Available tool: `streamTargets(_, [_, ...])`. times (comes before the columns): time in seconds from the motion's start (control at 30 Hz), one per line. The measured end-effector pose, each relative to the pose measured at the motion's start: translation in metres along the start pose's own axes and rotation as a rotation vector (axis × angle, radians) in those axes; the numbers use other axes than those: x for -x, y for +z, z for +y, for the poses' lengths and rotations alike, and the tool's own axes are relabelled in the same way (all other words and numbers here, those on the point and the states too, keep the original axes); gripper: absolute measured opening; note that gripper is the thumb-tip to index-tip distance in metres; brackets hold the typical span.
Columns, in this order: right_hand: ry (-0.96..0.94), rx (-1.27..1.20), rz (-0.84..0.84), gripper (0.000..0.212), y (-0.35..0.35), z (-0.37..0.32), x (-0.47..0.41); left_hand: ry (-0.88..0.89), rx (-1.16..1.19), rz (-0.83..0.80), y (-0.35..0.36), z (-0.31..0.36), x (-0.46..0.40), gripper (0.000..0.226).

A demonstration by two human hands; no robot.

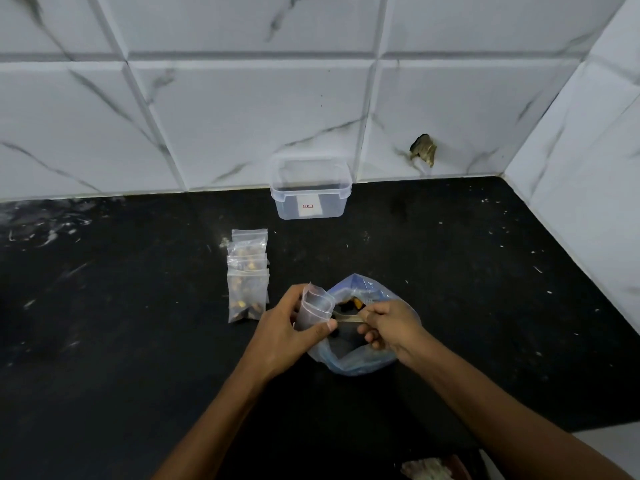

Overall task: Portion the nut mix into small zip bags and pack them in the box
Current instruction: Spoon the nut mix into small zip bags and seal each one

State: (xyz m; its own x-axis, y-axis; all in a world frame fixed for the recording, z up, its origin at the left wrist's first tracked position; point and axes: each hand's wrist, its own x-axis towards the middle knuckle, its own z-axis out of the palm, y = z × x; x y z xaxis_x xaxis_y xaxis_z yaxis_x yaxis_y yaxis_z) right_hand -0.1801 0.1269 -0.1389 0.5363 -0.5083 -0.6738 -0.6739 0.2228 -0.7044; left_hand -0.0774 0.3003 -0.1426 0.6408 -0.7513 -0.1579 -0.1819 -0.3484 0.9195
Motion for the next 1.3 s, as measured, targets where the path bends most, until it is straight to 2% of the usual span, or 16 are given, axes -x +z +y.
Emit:
streamTargets(0.4, [-0.098,0.047,0.001,0.019,-0.042,-0.008,0.025,-0.007,0.024,0.03,-0.001,0.003,0.002,0.047])
streamTargets(0.7, [-0.388,0.134,0.019,0.021,-0.064,-0.062,0.081,0.101,-0.053,0.103,0.002,0.022,0.003,0.05])
streamTargets(0.77, [-0.483,0.237,0.053,0.019,-0.06,-0.071,0.091,0.124,-0.026,0.101,0.002,0.027,0.002,0.049])
streamTargets(0.93, [-0.907,0.78,0.218,0.015,-0.036,-0.072,0.107,0.154,0.026,0.142,0.006,0.034,-0.002,0.045])
streamTargets(1.03, [-1.111,1.127,0.179,0.016,-0.023,-0.063,0.106,0.144,0.082,0.142,0.007,0.032,-0.005,0.044])
streamTargets(1.1, [-1.205,1.232,0.148,0.023,-0.02,-0.057,0.102,0.13,0.1,0.124,0.007,0.031,-0.005,0.044])
streamTargets(1.2, [-1.254,1.17,0.169,0.016,-0.023,-0.053,0.1,0.104,0.11,0.128,0.007,0.028,-0.005,0.047])
streamTargets(1.3, [-1.16,0.862,0.326,0.016,-0.037,-0.061,0.1,0.076,0.111,0.164,0.004,0.025,-0.001,0.046])
